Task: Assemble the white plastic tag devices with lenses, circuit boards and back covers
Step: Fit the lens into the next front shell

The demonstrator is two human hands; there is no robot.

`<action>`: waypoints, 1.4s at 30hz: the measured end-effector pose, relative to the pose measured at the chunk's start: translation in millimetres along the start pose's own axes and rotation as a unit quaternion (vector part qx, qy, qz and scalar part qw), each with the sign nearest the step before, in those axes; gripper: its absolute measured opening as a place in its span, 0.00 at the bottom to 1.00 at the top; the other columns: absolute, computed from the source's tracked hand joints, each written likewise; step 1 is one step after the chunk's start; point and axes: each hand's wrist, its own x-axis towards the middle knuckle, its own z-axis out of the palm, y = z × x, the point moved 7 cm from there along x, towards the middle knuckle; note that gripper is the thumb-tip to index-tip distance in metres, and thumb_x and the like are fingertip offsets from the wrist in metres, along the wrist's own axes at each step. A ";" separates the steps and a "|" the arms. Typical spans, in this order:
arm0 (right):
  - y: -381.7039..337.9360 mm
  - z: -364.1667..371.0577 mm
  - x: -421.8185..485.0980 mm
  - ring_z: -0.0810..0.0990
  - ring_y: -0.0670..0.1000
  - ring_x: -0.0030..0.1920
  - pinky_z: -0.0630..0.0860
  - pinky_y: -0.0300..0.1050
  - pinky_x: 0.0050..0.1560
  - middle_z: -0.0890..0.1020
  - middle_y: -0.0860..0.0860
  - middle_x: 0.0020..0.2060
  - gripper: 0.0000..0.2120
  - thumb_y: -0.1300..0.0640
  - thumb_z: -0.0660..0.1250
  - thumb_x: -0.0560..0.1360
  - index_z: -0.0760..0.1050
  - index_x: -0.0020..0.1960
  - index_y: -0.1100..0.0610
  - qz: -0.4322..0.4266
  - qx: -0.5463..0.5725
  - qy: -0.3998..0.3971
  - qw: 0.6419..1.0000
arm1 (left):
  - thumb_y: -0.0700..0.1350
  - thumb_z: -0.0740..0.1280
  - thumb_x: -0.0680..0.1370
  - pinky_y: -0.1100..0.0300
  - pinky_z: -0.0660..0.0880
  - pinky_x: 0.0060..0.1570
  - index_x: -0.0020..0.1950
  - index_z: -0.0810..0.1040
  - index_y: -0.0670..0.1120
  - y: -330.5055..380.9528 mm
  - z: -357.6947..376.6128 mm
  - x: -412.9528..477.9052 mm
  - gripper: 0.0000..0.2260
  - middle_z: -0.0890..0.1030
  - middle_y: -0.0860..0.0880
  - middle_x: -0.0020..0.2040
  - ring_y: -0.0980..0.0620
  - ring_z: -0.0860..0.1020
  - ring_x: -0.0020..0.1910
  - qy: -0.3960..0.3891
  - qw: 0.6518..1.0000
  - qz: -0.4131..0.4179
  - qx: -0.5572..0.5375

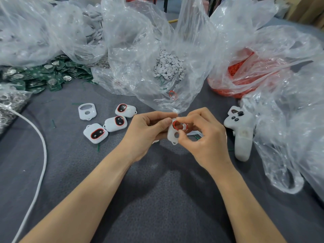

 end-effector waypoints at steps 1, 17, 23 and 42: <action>0.9 0.9 -0.1 0.76 0.45 0.39 0.73 0.29 0.44 0.75 0.51 0.42 0.10 0.69 0.73 0.67 0.82 0.47 0.61 0.001 0.002 -0.003 1.000 | 0.37 0.64 0.77 0.58 0.81 0.47 0.54 0.81 0.39 -0.2 -0.2 -0.2 0.09 0.84 0.38 0.49 0.45 0.83 0.48 0.001 1.000 -0.001 0.003; -0.8 -2.7 -0.3 0.80 0.46 0.45 0.76 0.37 0.50 0.82 0.52 0.45 0.11 0.66 0.74 0.70 0.83 0.52 0.62 -0.037 0.008 0.017 0.999 | 0.45 0.72 0.66 0.52 0.79 0.51 0.49 0.84 0.47 3.0 -0.7 -2.9 0.12 0.84 0.40 0.48 0.46 0.82 0.47 0.016 0.999 0.010 0.034; 23.3 3.5 -0.9 0.83 0.48 0.44 0.79 0.43 0.49 0.85 0.48 0.42 0.14 0.64 0.76 0.66 0.82 0.49 0.52 0.143 0.261 0.009 0.955 | 0.42 0.73 0.68 0.62 0.80 0.39 0.46 0.85 0.48 3.9 2.4 -3.6 0.08 0.85 0.45 0.44 0.51 0.83 0.42 0.007 1.000 0.017 -0.007; 36.8 27.0 -8.2 0.81 0.46 0.35 0.76 0.36 0.33 0.85 0.51 0.35 0.07 0.58 0.70 0.66 0.79 0.41 0.61 0.301 0.487 -0.065 0.817 | 0.40 0.69 0.68 0.61 0.80 0.39 0.49 0.82 0.44 4.6 9.2 -3.0 0.11 0.85 0.47 0.44 0.52 0.83 0.41 -0.027 0.997 0.019 -0.064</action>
